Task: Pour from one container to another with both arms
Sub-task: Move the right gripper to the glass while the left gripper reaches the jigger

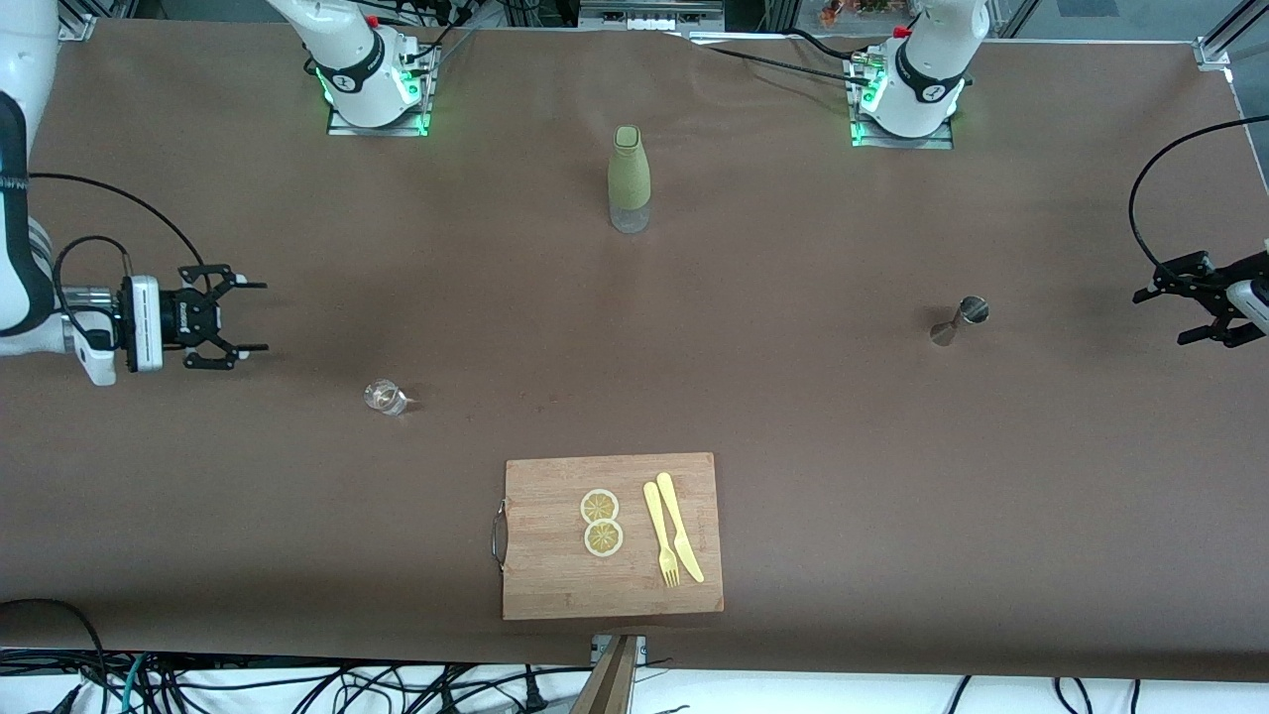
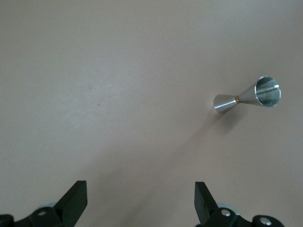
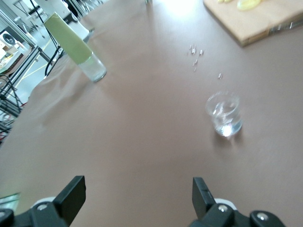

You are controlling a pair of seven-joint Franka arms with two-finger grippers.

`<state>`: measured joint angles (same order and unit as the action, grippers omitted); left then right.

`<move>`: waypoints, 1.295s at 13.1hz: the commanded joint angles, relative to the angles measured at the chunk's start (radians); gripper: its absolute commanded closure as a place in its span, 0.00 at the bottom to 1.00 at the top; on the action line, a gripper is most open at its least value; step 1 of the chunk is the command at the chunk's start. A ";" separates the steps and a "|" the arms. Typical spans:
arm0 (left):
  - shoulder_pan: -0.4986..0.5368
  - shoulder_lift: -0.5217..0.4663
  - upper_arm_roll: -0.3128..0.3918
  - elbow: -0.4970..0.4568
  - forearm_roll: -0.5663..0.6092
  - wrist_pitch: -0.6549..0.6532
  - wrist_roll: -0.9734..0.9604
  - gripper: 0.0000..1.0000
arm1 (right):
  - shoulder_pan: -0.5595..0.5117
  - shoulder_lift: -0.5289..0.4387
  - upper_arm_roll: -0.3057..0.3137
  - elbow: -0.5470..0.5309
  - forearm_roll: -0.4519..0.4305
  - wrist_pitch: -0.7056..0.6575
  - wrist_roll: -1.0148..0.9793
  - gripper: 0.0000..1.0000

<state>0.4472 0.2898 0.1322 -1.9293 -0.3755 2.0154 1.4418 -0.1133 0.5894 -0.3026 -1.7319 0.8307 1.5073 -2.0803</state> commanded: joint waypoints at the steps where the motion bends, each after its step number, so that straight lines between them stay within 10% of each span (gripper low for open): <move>1: 0.031 -0.005 -0.005 -0.031 -0.092 -0.010 0.184 0.00 | -0.012 0.125 0.003 0.086 0.123 -0.027 -0.145 0.00; 5: 0.061 0.049 -0.005 -0.060 -0.212 -0.012 0.515 0.00 | -0.006 0.315 0.031 0.267 0.264 -0.006 -0.176 0.00; 17: 0.113 0.324 -0.005 -0.122 -0.564 -0.194 1.215 0.01 | 0.014 0.426 0.160 0.273 0.357 0.028 -0.311 0.00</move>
<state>0.5476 0.5817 0.1305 -2.0550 -0.8819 1.8789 2.5714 -0.0957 0.9887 -0.1495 -1.4901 1.1671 1.5284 -2.3744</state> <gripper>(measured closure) 0.004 0.000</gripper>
